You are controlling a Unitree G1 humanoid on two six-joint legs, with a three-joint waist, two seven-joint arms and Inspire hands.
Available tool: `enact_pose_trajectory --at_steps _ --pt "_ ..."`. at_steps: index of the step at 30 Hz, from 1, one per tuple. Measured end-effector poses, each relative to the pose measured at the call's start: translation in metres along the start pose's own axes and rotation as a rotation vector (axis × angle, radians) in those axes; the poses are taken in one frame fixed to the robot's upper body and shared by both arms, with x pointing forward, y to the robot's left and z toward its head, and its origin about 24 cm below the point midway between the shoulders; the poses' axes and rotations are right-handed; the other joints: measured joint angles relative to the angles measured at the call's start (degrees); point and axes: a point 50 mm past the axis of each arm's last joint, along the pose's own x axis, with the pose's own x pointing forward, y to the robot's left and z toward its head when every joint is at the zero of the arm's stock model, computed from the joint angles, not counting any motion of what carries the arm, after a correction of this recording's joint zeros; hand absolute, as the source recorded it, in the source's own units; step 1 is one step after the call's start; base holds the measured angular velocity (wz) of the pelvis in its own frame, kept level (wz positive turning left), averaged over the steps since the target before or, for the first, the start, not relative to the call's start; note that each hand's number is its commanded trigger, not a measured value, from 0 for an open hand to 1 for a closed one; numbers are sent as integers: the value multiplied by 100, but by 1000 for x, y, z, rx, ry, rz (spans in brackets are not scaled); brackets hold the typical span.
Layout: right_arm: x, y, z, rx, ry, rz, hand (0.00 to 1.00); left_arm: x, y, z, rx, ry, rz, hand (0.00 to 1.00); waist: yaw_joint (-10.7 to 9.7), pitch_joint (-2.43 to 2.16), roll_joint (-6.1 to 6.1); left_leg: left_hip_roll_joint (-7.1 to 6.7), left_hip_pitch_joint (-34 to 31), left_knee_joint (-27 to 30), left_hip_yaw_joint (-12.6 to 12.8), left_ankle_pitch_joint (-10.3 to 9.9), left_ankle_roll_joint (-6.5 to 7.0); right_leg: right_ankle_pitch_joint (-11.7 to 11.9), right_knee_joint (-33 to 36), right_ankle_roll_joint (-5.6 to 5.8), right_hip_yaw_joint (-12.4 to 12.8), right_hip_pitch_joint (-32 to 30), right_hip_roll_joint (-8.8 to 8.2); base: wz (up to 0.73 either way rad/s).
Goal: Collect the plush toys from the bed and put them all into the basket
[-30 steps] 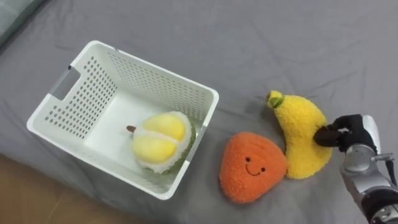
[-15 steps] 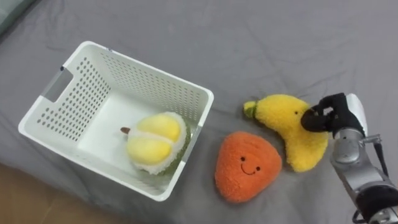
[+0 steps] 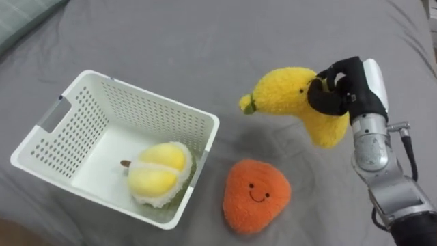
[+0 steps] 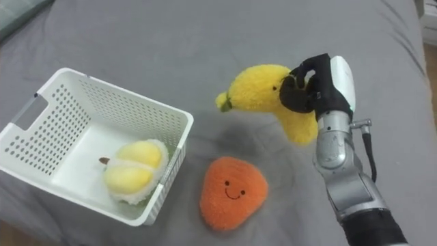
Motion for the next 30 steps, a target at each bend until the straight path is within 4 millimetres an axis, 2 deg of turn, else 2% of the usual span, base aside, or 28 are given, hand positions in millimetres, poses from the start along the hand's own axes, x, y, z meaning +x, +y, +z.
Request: enact_pose_trajectory --at_steps 5,16,22,25,30 --pt "-7 1 12 -19 -66 41 100 -2 4 -9 27 18 13 0 -2 6 7 23 229 -70 119 -7 0 -1 -3 1 125 158 21 -13" --pt "-8 -3 41 -13 -193 62 100 -2 4 -11 12 24 25 0 18 31 23 44 492 -131 188 -36 -10 -4 -85 11 280 400 65 -4" --pt "-11 -7 71 -12 -316 111 100 -3 1 -15 27 31 35 0 60 42 -6 47 491 -143 216 -56 -9 -11 -127 15 277 402 68 -2" --pt "-13 -9 81 -10 -356 131 100 -4 0 -17 30 37 34 0 89 29 -38 45 502 -143 180 -79 -13 -9 -183 18 248 450 79 5" --pt "-20 -8 102 -55 -427 157 100 -5 -5 -18 24 41 20 0 238 30 -45 51 497 -143 167 -102 -15 -9 -182 17 249 451 86 1"
